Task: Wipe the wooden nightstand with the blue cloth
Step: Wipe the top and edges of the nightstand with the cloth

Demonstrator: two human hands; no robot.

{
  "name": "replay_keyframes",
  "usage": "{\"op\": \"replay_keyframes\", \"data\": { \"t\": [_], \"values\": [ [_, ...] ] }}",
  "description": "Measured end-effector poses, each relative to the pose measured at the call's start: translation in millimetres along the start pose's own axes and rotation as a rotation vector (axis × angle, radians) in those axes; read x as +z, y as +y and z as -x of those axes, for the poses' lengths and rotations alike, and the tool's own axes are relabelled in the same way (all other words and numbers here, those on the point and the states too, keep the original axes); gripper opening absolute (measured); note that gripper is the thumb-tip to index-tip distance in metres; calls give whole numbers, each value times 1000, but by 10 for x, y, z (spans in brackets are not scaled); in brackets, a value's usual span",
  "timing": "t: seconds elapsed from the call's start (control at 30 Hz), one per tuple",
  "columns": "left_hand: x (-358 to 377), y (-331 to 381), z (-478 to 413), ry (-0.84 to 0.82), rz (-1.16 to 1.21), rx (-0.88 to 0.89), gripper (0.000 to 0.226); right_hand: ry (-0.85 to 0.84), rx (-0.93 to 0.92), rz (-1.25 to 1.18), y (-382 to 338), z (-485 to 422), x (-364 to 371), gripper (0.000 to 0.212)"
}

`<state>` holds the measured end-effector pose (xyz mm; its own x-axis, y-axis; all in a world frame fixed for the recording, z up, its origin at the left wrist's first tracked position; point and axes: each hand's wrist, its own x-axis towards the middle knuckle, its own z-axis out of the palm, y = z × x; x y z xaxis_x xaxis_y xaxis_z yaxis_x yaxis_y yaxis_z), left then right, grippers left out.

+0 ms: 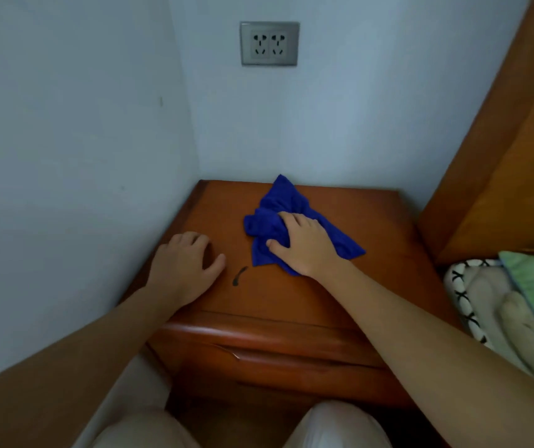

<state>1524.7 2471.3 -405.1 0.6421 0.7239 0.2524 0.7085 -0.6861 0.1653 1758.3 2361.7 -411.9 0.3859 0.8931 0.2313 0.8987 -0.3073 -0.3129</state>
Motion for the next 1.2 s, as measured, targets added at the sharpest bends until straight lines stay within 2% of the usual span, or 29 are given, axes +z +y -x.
{"op": "replay_keyframes", "data": {
  "t": [0.1, 0.2, 0.27, 0.33, 0.43, 0.63, 0.83, 0.9, 1.1, 1.2],
  "values": [
    [-19, 322, -11, -62, 51, -46, 61, 50, 23, -41, 76, 166, -123, 66],
    [23, 489, 76, -56, 51, 95, 77, 81, 102, 7, 276, 157, -251, 59],
    [36, 483, 123, -19, 110, 118, 76, 76, 158, 51, 421, 82, -347, 58],
    [51, 467, 113, 11, 181, 138, 67, 61, 169, 38, 512, -7, -391, 64],
    [81, 461, 105, 58, 212, 183, 57, 9, 92, 29, 507, -121, -321, 79],
    [106, 469, 101, 93, 173, 152, 54, 39, 134, 23, 438, -699, -159, 75],
    [131, 445, 91, 85, 204, 137, 53, -15, 161, 53, 324, -1207, -18, 83],
    [121, 447, 95, 81, 206, 138, 53, -32, 122, 51, 274, -1216, -15, 81],
    [109, 450, 101, 66, 199, 134, 51, -91, -163, -73, 338, -706, -78, 71],
    [121, 438, 100, 57, 181, 135, 51, -52, -107, -143, 605, -669, -145, 63]
  ]
}}
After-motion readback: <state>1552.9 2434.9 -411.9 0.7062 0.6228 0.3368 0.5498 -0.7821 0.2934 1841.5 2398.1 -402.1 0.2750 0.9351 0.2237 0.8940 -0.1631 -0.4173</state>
